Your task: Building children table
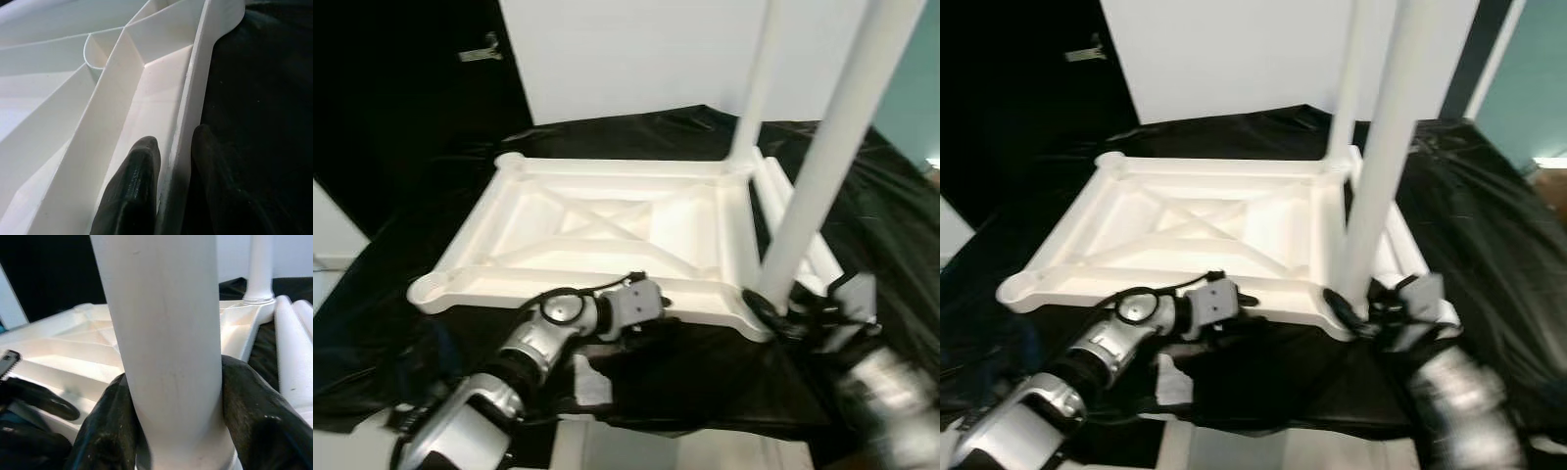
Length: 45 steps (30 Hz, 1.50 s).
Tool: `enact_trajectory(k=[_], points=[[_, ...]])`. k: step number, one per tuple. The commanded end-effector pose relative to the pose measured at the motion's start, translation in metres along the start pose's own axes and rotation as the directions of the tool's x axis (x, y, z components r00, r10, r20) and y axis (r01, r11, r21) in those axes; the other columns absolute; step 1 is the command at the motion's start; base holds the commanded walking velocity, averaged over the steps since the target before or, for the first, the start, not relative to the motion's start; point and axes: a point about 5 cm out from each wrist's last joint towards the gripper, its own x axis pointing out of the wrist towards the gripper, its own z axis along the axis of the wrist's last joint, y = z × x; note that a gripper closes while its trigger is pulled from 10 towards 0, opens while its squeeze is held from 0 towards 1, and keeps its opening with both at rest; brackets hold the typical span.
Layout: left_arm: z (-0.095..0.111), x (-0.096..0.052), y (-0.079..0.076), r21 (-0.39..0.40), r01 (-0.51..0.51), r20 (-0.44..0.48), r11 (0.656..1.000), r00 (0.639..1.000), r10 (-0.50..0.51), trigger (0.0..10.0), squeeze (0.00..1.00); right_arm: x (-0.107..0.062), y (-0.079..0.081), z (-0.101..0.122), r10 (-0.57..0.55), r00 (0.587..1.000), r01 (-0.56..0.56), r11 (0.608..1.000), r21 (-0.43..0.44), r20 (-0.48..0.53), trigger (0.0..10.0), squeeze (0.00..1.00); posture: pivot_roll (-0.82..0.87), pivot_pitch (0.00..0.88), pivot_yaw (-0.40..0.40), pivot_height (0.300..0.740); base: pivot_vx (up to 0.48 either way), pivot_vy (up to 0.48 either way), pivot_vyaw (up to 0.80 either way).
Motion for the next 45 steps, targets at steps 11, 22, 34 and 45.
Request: enact_trajectory(k=[11, 22, 34, 45], points=[[-0.034, 0.003, -0.046, -0.100, 0.277, -0.118, 0.956, 0.950, -0.288, 10.0, 0.00, -0.009, 0.013, -0.014, -0.563, 0.822, 0.563, 0.826, -0.025, -0.082, 0.0, 0.00, -0.15, 0.034, 0.050, 0.740, 0.000, 0.000, 0.00], [-0.033, 0.004, -0.047, -0.103, 0.273, -0.113, 0.956, 0.952, -0.284, 10.0, 0.00, -0.001, 0.022, -0.018, -0.499, 0.861, 0.498, 0.867, -0.033, -0.099, 10.0, 1.00, -0.14, 0.039, 0.042, 0.740, 0.000, 0.000, 0.00], [-0.032, 0.007, -0.046, -0.102, 0.271, -0.113, 0.957, 0.953, -0.282, 10.0, 0.00, 0.000, 0.001, -0.006, -0.032, 0.996, 0.028, 0.999, -0.046, -0.088, 10.0, 0.00, -0.17, 0.031, 0.044, 0.740, 0.000, 0.000, 0.00], [-0.031, 0.008, -0.046, -0.102, 0.269, -0.114, 0.958, 0.953, -0.280, 10.0, 0.00, 0.009, -0.015, 0.014, 0.229, 0.969, -0.242, 0.956, -0.165, -0.095, 10.0, 0.00, -0.16, 0.028, 0.042, 0.740, 0.000, 0.000, 0.00]])
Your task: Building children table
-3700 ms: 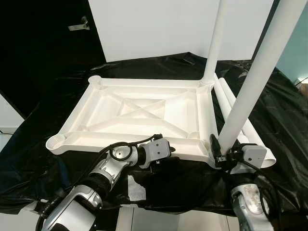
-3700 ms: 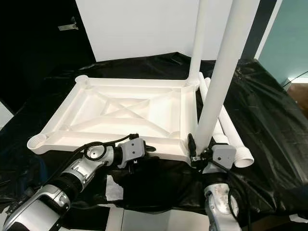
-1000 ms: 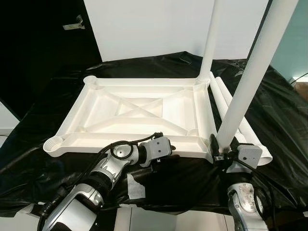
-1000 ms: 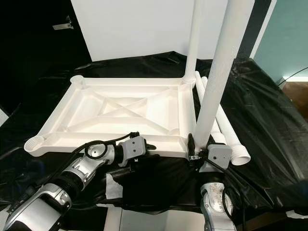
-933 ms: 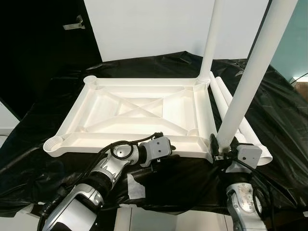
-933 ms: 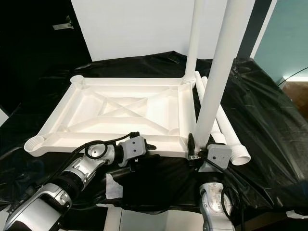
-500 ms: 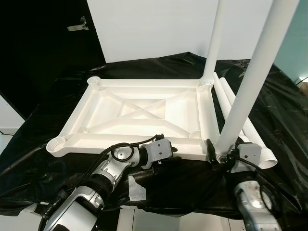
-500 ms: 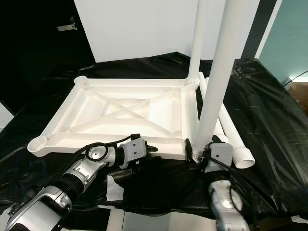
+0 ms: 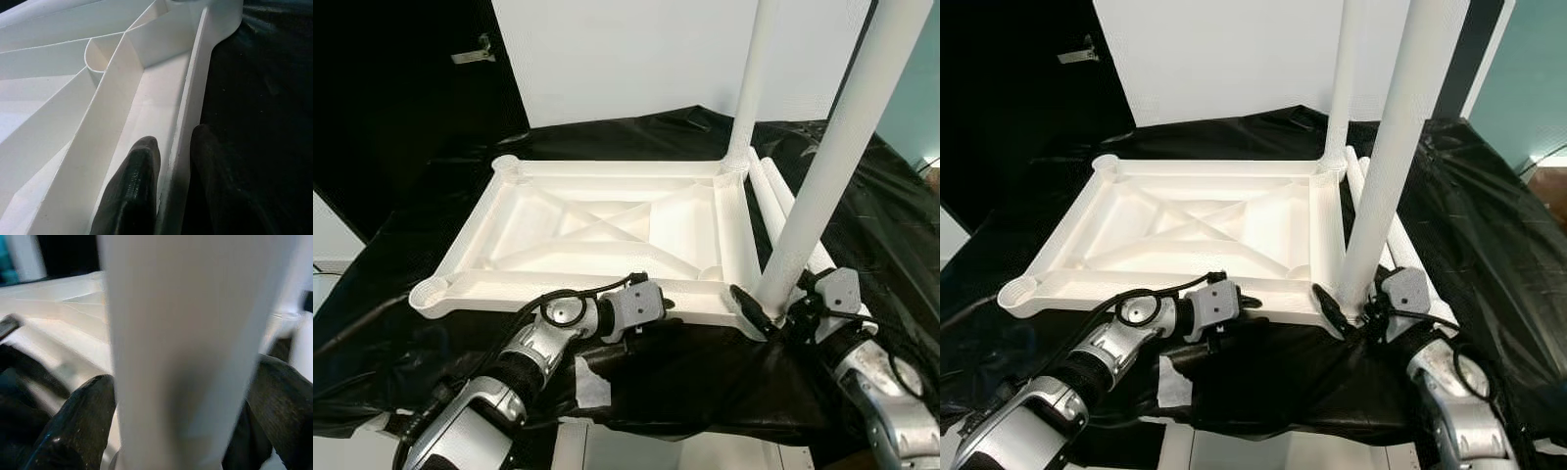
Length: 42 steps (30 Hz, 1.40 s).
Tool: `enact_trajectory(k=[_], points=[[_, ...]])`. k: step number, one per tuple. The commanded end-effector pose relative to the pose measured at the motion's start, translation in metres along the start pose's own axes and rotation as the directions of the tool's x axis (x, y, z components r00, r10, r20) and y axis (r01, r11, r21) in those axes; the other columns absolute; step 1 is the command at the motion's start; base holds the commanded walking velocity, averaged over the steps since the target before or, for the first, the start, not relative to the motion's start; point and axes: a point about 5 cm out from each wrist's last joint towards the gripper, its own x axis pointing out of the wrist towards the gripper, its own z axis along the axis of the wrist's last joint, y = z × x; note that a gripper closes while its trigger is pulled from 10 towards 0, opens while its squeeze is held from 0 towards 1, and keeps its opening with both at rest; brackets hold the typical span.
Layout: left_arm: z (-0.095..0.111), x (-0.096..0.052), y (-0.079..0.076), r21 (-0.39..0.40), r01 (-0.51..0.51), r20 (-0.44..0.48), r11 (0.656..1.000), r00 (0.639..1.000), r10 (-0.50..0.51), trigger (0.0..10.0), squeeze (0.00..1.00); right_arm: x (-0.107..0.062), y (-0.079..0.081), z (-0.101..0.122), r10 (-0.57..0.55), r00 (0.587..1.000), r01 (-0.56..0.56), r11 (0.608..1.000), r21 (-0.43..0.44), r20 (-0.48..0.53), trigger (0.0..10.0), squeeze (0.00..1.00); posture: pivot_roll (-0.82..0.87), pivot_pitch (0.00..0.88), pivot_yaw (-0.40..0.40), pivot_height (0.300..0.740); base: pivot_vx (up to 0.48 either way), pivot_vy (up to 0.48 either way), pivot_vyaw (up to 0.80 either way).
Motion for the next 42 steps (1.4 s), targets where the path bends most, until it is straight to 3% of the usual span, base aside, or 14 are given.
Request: enact_trajectory(k=[1, 5, 6, 7, 9, 12, 21, 29, 33, 34, 36, 42], points=[[-0.035, 0.002, -0.042, -0.112, 0.259, -0.138, 0.959, 0.952, -0.274, 10.0, 0.00, 0.001, 0.000, 0.000, 0.074, 0.997, -0.074, 0.997, 0.008, -0.001, 10.0, 0.00, -0.16, 0.028, 0.042, 0.740, 0.000, 0.000, 0.00], [-0.035, 0.002, -0.041, -0.112, 0.258, -0.140, 0.960, 0.952, -0.273, 10.0, 0.00, 0.000, -0.001, 0.000, 0.136, 0.991, -0.136, 0.991, 0.005, -0.017, 10.0, 0.00, -0.16, 0.026, 0.043, 0.740, 0.000, 0.000, 0.00], [-0.035, 0.001, -0.041, -0.112, 0.257, -0.142, 0.960, 0.952, -0.271, 10.0, 0.00, -0.002, -0.002, -0.001, 0.195, 0.980, -0.195, 0.981, -0.005, -0.040, 7.3, 0.00, -0.16, 0.024, 0.042, 0.740, 0.000, 0.000, 0.00], [-0.035, 0.001, -0.041, -0.112, 0.257, -0.142, 0.960, 0.952, -0.271, 10.0, 0.00, -0.002, -0.002, -0.001, 0.195, 0.980, -0.195, 0.981, -0.005, -0.040, 7.3, 0.00, -0.16, 0.024, 0.042, 0.740, 0.000, 0.000, 0.00], [-0.036, 0.000, -0.040, -0.111, 0.254, -0.145, 0.961, 0.952, -0.268, 10.0, 0.00, -0.005, -0.005, -0.002, 0.313, 0.946, -0.314, 0.949, -0.002, -0.087, 0.0, 0.00, -0.16, 0.022, 0.042, 0.740, 0.000, 0.000, 0.00], [-0.036, 0.000, -0.040, -0.110, 0.253, -0.146, 0.961, 0.953, -0.267, 10.0, 0.00, -0.005, -0.009, -0.002, 0.352, 0.931, -0.353, 0.936, 0.006, -0.101, 0.0, 0.00, -0.16, 0.022, 0.042, 0.740, 0.000, 0.000, 0.00], [-0.036, 0.000, -0.039, -0.108, 0.255, -0.148, 0.961, 0.952, -0.269, 10.0, 0.00, -0.006, -0.024, -0.002, 0.340, 0.935, -0.341, 0.940, 0.012, -0.104, 0.0, 0.00, -0.16, 0.020, 0.045, 0.740, 0.000, 0.000, 0.00], [-0.036, -0.001, -0.039, -0.104, 0.262, -0.150, 0.959, 0.950, -0.276, 10.0, 0.00, -0.009, -0.024, -0.004, 0.338, 0.936, -0.335, 0.941, 0.040, -0.101, 0.0, 0.00, -0.16, 0.021, 0.051, 0.740, 0.000, 0.000, 0.00], [-0.035, 0.000, -0.039, -0.100, 0.263, -0.148, 0.959, 0.950, -0.276, 10.0, 0.00, -0.009, -0.016, -0.009, 0.305, 0.949, -0.298, 0.951, 0.089, -0.079, 0.0, 0.00, -0.16, 0.022, 0.048, 0.740, 0.000, 0.000, 0.00], [-0.035, 0.001, -0.040, -0.103, 0.260, -0.145, 0.960, 0.951, -0.273, 10.0, 0.00, -0.010, 0.000, -0.013, 0.253, 0.967, -0.246, 0.961, 0.129, -0.040, 0.0, 0.00, -0.16, 0.022, 0.045, 0.740, 0.000, 0.000, 0.00], [-0.035, 0.000, -0.040, -0.107, 0.256, -0.144, 0.961, 0.952, -0.270, 10.0, 0.00, -0.010, 0.013, -0.017, 0.184, 0.983, -0.179, 0.968, 0.174, -0.012, 0.0, 0.00, -0.16, 0.024, 0.041, 0.740, 0.000, 0.000, 0.00], [-0.037, 0.000, -0.043, -0.113, 0.255, -0.143, 0.960, 0.952, -0.270, 10.0, 0.00, -0.006, 0.033, -0.022, -0.030, 0.999, 0.026, 0.958, 0.285, 0.009, 0.0, 0.00, -0.15, 0.025, 0.037, 0.740, 0.000, 0.000, 0.00]])
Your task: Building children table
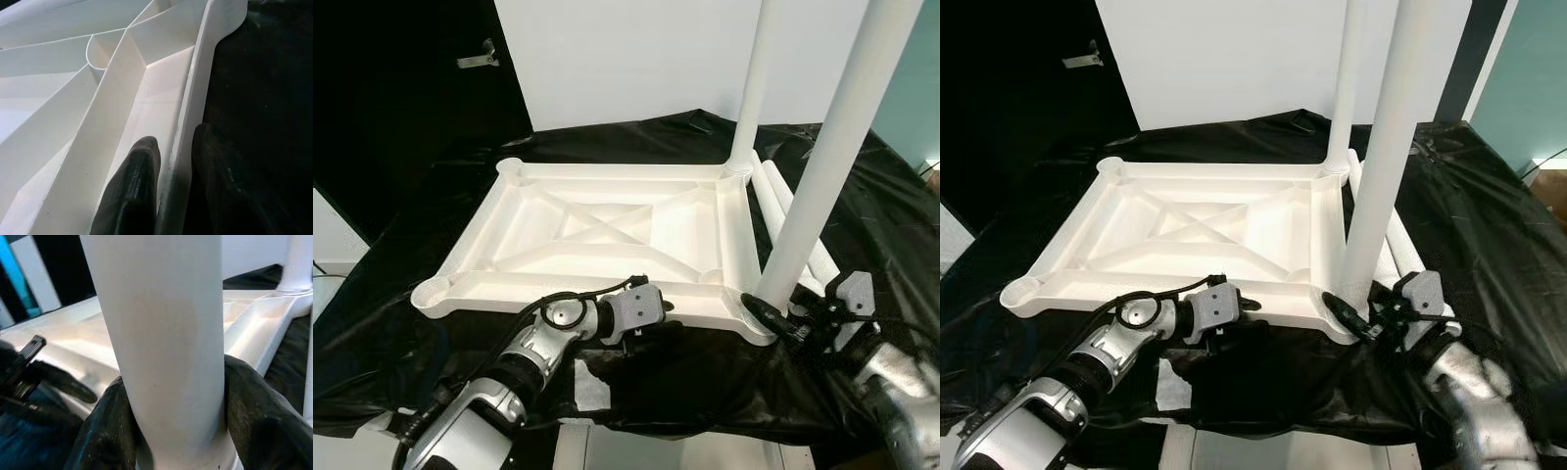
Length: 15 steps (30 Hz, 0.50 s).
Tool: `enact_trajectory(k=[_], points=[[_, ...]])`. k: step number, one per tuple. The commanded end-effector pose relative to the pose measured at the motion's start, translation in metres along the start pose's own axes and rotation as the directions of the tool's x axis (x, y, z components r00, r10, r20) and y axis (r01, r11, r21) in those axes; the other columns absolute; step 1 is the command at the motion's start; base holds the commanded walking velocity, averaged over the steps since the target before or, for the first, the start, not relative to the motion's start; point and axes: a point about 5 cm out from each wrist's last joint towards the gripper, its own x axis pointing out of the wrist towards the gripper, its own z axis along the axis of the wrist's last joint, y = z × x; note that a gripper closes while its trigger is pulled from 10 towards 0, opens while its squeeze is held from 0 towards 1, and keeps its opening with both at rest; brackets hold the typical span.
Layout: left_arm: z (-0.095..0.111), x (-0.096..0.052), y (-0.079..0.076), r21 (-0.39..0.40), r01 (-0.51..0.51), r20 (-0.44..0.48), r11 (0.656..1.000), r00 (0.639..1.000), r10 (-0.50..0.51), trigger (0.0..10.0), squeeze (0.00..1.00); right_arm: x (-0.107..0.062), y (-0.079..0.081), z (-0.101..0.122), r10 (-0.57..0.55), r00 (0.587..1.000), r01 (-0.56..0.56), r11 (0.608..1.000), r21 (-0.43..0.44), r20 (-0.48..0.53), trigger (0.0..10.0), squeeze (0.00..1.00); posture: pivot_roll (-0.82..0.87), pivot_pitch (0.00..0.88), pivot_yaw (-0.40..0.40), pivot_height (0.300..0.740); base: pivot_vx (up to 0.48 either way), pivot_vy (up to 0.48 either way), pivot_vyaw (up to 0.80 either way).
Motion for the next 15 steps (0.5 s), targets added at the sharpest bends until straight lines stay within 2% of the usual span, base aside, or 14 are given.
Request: enact_trajectory(k=[1, 3, 5, 6, 8, 9, 10, 12, 13, 14, 15], points=[[-0.031, 0.004, -0.040, -0.102, 0.253, -0.120, 0.962, 0.957, -0.265, 10.0, 0.00, 0.004, 0.012, -0.010, -0.010, 1.000, 0.011, 0.998, 0.054, -0.025, 0.0, 0.00, -0.15, 0.025, 0.037, 0.740, 0.000, 0.000, 0.00], [-0.031, 0.004, -0.040, -0.103, 0.254, -0.120, 0.962, 0.957, -0.265, 10.0, 0.00, 0.004, 0.024, -0.013, -0.110, 0.994, 0.110, 0.989, 0.102, -0.007, 0.0, 0.00, -0.15, 0.026, 0.038, 0.740, 0.000, 0.000, 0.00], [-0.031, 0.004, -0.040, -0.103, 0.254, -0.120, 0.962, 0.957, -0.265, 10.0, 0.00, 0.004, 0.024, -0.013, -0.110, 0.994, 0.110, 0.989, 0.102, -0.007, 0.0, 0.00, -0.15, 0.026, 0.038, 0.740, 0.000, 0.000, 0.00], [-0.031, 0.004, -0.040, -0.103, 0.254, -0.120, 0.962, 0.957, -0.265, 10.0, 0.00, 0.004, 0.029, -0.015, -0.183, 0.983, 0.182, 0.976, 0.120, -0.003, 0.0, 0.00, -0.15, 0.026, 0.039, 0.740, 0.000, 0.000, 0.00], [-0.031, 0.004, -0.040, -0.103, 0.254, -0.120, 0.962, 0.957, -0.265, 10.0, 0.00, 0.004, 0.029, -0.015, -0.183, 0.983, 0.182, 0.976, 0.120, -0.003, 0.0, 0.00, -0.15, 0.026, 0.039, 0.740, 0.000, 0.000, 0.00], [-0.031, 0.004, -0.040, -0.102, 0.254, -0.121, 0.962, 0.957, -0.265, 10.0, 0.00, 0.004, 0.029, -0.016, -0.266, 0.964, 0.264, 0.956, 0.126, -0.002, 0.0, 0.00, -0.16, 0.026, 0.043, 0.740, 0.000, 0.000, 0.00], [-0.031, 0.005, -0.040, -0.100, 0.257, -0.122, 0.961, 0.956, -0.268, 10.0, 0.00, 0.001, 0.022, -0.017, -0.441, 0.897, 0.440, 0.893, 0.093, -0.016, 0.0, 0.00, -0.16, 0.027, 0.043, 0.740, 0.000, 0.000, 0.00], [-0.031, 0.005, -0.040, -0.100, 0.257, -0.122, 0.961, 0.956, -0.268, 10.0, 0.00, 0.001, 0.022, -0.017, -0.441, 0.897, 0.440, 0.893, 0.093, -0.016, 0.0, 0.00, -0.16, 0.027, 0.043, 0.740, 0.000, 0.000, 0.00], [-0.031, 0.005, -0.040, -0.099, 0.259, -0.123, 0.961, 0.955, -0.270, 10.0, 0.00, -0.002, 0.017, -0.018, -0.552, 0.833, 0.552, 0.831, 0.065, -0.023, 0.0, 0.00, -0.16, 0.027, 0.043, 0.740, 0.000, 0.000, 0.00], [-0.031, 0.006, -0.041, -0.098, 0.260, -0.122, 0.961, 0.955, -0.271, 10.0, 0.00, -0.006, 0.011, -0.019, -0.660, 0.751, 0.661, 0.750, 0.036, -0.031, 0.0, 0.00, -0.15, 0.029, 0.036, 0.740, 0.000, 0.000, 0.00], [-0.031, 0.006, -0.041, -0.098, 0.260, -0.122, 0.961, 0.955, -0.271, 10.0, 0.00, -0.006, 0.011, -0.019, -0.660, 0.751, 0.661, 0.750, 0.036, -0.031, 0.0, 0.00, -0.15, 0.029, 0.036, 0.740, 0.000, 0.000, 0.00]])
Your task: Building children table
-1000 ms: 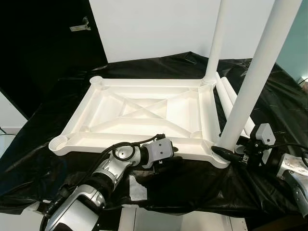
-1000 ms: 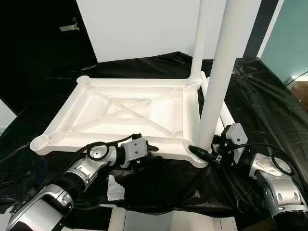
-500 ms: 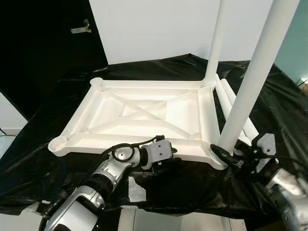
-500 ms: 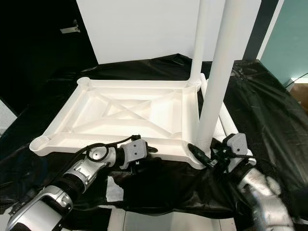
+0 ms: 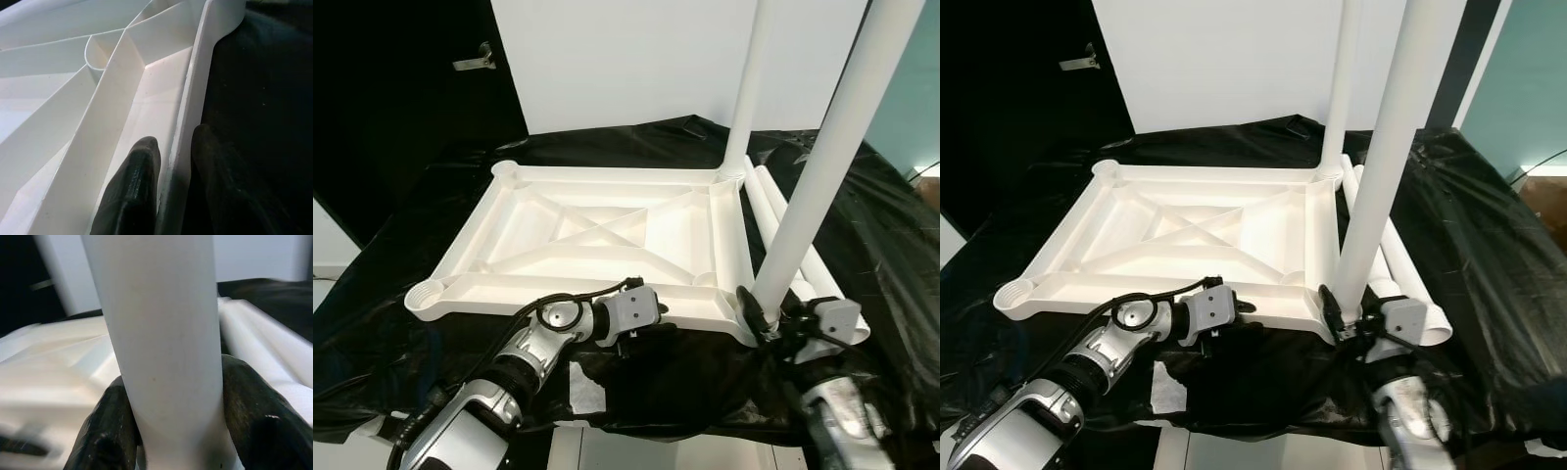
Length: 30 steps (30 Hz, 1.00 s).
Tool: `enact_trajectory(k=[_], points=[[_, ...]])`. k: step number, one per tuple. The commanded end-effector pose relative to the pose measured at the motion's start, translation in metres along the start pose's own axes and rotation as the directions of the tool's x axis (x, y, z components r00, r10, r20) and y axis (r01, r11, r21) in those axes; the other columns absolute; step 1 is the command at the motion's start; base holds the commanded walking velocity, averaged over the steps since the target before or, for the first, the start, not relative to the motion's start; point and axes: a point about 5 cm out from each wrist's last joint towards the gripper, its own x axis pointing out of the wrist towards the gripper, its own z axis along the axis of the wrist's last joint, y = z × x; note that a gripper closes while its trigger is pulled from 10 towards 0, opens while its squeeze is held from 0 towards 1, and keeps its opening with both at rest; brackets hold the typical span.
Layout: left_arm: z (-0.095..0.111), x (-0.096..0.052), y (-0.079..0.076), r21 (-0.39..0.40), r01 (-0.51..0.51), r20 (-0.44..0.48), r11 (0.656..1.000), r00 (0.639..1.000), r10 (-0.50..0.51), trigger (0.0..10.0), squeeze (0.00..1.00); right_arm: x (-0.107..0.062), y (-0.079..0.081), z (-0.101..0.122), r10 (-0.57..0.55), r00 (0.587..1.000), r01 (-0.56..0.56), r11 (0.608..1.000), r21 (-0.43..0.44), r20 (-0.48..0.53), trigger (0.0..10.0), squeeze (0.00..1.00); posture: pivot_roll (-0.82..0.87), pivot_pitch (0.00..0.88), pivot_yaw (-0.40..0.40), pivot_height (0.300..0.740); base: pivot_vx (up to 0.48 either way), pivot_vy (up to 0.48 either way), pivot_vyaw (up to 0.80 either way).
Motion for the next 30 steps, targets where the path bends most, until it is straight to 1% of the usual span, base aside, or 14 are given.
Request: enact_trajectory(k=[1, 6, 7, 11, 12, 18, 19, 20, 22, 24, 25, 26, 29, 30], points=[[-0.031, 0.005, -0.043, -0.094, 0.258, -0.112, 0.962, 0.957, -0.268, 10.0, 0.00, -0.005, -0.024, -0.010, -0.246, 0.967, 0.244, 0.969, -0.034, -0.062, 0.0, 0.00, -0.15, 0.029, 0.037, 0.740, 0.000, 0.000, 0.00], [-0.031, 0.005, -0.044, -0.097, 0.257, -0.111, 0.961, 0.957, -0.267, 10.0, 0.00, -0.007, -0.013, -0.013, -0.215, 0.973, 0.211, 0.976, -0.048, -0.089, 0.0, 0.00, -0.15, 0.033, 0.031, 0.740, 0.000, 0.000, 0.00], [-0.032, 0.005, -0.045, -0.100, 0.257, -0.111, 0.961, 0.957, -0.267, 10.0, 0.00, -0.007, -0.010, -0.014, -0.173, 0.980, 0.166, 0.984, -0.070, -0.095, 9.7, 0.00, -0.15, 0.034, 0.030, 0.740, 0.000, 0.000, 0.00], [-0.033, 0.005, -0.046, -0.103, 0.257, -0.110, 0.961, 0.957, -0.268, 10.0, 0.00, -0.004, -0.014, -0.012, -0.129, 0.988, 0.120, 0.988, -0.097, -0.090, 10.0, 0.00, -0.15, 0.037, 0.029, 0.740, 0.000, 0.000, 0.00], [-0.033, 0.005, -0.047, -0.103, 0.258, -0.109, 0.961, 0.957, -0.269, 10.0, 0.00, -0.002, -0.018, -0.009, -0.113, 0.990, 0.106, 0.990, -0.095, -0.078, 10.0, 1.00, -0.15, 0.036, 0.028, 0.740, 0.000, 0.000, 0.00], [-0.033, 0.006, -0.048, -0.104, 0.261, -0.109, 0.960, 0.956, -0.272, 10.0, 0.00, 0.008, -0.030, -0.002, -0.027, 0.998, 0.019, 0.992, -0.125, -0.060, 10.0, 1.00, -0.15, 0.034, 0.014, 0.740, 0.000, 0.000, 0.00], [-0.033, 0.006, -0.049, -0.104, 0.263, -0.110, 0.959, 0.955, -0.274, 10.0, 0.00, 0.010, -0.030, 0.000, 0.022, 0.998, -0.030, 0.991, -0.130, -0.062, 10.0, 0.00, -0.15, 0.030, 0.011, 0.740, 0.000, 0.000, 0.00], [-0.033, 0.006, -0.049, -0.104, 0.263, -0.110, 0.959, 0.955, -0.274, 10.0, 0.00, 0.010, -0.030, 0.000, 0.022, 0.998, -0.030, 0.991, -0.130, -0.062, 10.0, 0.00, -0.15, 0.030, 0.011, 0.740, 0.000, 0.000, 0.00], [-0.034, 0.006, -0.050, -0.104, 0.266, -0.113, 0.958, 0.954, -0.277, 10.0, 0.00, 0.010, -0.027, 0.000, 0.127, 0.989, -0.136, 0.983, -0.121, -0.079, 10.0, 0.00, -0.15, 0.029, 0.008, 0.740, 0.000, 0.000, 0.00], [-0.034, 0.006, -0.052, -0.101, 0.275, -0.116, 0.956, 0.951, -0.285, 10.0, 0.00, 0.009, -0.029, 0.003, 0.296, 0.949, -0.307, 0.944, -0.117, -0.106, 10.0, 0.00, -0.16, 0.026, 0.007, 0.740, 0.000, 0.000, 0.00], [-0.034, 0.006, -0.052, -0.101, 0.275, -0.116, 0.956, 0.951, -0.285, 10.0, 0.00, 0.009, -0.029, 0.003, 0.296, 0.949, -0.307, 0.944, -0.117, -0.106, 10.0, 0.00, -0.16, 0.026, 0.007, 0.740, 0.000, 0.000, 0.00], [-0.034, 0.007, -0.052, -0.099, 0.278, -0.117, 0.955, 0.950, -0.289, 10.0, 0.00, 0.009, -0.032, 0.004, 0.337, 0.935, -0.350, 0.928, -0.127, -0.115, 10.0, 0.00, -0.16, 0.025, 0.006, 0.740, 0.000, 0.000, 0.00], [-0.035, 0.008, -0.053, -0.087, 0.287, -0.130, 0.954, 0.946, -0.296, 10.0, 0.00, 0.013, -0.051, 0.007, 0.377, 0.913, -0.399, 0.904, -0.152, -0.154, 10.0, 0.00, -0.16, 0.020, -0.007, 0.740, 0.000, 0.000, 0.00], [-0.035, 0.008, -0.053, -0.087, 0.287, -0.130, 0.954, 0.946, -0.296, 10.0, 0.00, 0.013, -0.051, 0.007, 0.377, 0.913, -0.399, 0.904, -0.152, -0.154, 10.0, 0.00, -0.16, 0.020, -0.007, 0.740, 0.000, 0.000, 0.00]])
